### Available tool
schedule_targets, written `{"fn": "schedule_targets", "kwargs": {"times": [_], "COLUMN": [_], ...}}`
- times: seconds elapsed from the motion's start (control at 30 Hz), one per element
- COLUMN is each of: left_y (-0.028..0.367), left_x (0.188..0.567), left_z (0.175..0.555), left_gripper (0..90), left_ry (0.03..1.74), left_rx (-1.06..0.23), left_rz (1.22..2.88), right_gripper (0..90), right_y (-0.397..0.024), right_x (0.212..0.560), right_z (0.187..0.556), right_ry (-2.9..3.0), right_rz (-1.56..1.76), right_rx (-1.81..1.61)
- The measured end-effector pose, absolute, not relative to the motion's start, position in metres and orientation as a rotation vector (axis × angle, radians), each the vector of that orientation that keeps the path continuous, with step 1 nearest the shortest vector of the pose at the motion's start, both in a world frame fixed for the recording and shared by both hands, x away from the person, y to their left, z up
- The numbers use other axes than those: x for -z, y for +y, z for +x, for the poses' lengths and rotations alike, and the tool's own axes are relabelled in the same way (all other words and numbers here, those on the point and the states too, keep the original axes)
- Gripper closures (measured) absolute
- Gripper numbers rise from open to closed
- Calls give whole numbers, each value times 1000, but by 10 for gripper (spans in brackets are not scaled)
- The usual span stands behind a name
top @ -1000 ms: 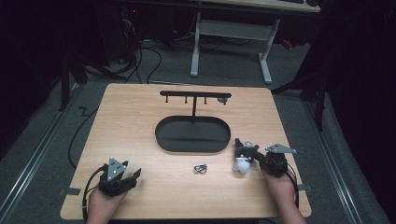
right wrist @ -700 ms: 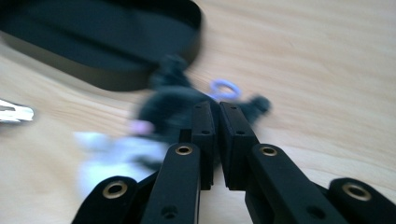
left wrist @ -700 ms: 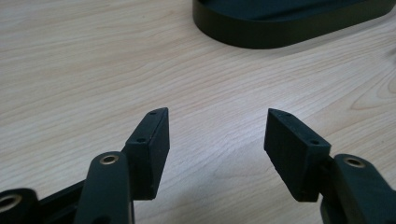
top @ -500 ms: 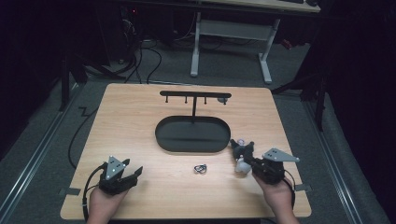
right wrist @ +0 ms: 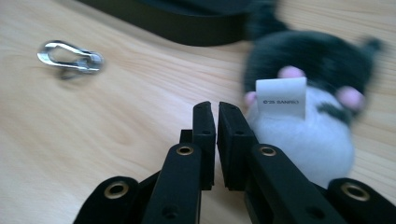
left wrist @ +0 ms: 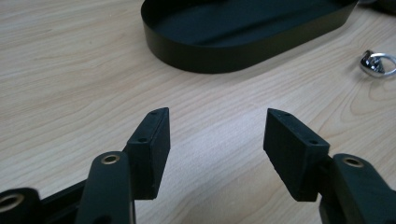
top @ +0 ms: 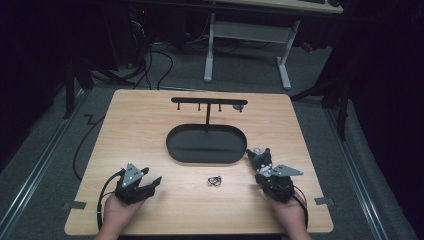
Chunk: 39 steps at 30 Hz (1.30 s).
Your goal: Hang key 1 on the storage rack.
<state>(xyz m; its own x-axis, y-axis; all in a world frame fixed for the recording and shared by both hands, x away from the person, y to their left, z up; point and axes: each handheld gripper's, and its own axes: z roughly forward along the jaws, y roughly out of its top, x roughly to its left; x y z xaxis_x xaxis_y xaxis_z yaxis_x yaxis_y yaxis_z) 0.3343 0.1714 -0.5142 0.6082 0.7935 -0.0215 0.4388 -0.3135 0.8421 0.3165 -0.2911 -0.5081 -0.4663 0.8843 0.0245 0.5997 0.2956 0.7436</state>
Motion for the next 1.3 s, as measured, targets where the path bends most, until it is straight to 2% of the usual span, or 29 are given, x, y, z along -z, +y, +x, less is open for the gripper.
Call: {"fn": "schedule_targets", "kwargs": {"times": [0.17, 0.37, 0.57, 0.7, 0.87, 0.9, 0.93, 1.03, 1.1, 1.3], "left_y": [160, 147, 148, 144, 142, 142, 142, 142, 140, 142], "left_x": [512, 505, 509, 511, 510, 510, 510, 510, 510, 509], "left_z": [339, 343, 341, 347, 347, 347, 347, 347, 345, 344], "left_gripper": [449, 445, 443, 441, 436, 434, 435, 443, 444, 426], "left_ry": [948, 908, 918, 924, 919, 919, 925, 923, 906, 896], "left_rx": [-482, -522, -507, -476, -473, -473, -444, -418, -438, -423], "left_rz": [1953, 1977, 1979, 1967, 1964, 1964, 1963, 1965, 1983, 1969], "right_gripper": [812, 763, 684, 556, 440, 440, 390, 333, 297, 305], "right_y": [-308, -322, -339, -344, -339, -339, -337, -337, -335, -335], "right_x": [508, 509, 511, 514, 515, 515, 515, 512, 512, 509], "right_z": [305, 291, 278, 273, 271, 271, 272, 276, 278, 284], "right_ry": [2158, 2127, 2077, 2076, 2089, 2089, 2094, 2119, 2138, 2180], "right_rz": [1370, 1394, 1454, 1481, 1466, 1466, 1456, 1473, 1480, 1517], "right_rx": [-1028, -1030, -1011, -1011, -1008, -1008, -1007, -999, -969, -930]}}
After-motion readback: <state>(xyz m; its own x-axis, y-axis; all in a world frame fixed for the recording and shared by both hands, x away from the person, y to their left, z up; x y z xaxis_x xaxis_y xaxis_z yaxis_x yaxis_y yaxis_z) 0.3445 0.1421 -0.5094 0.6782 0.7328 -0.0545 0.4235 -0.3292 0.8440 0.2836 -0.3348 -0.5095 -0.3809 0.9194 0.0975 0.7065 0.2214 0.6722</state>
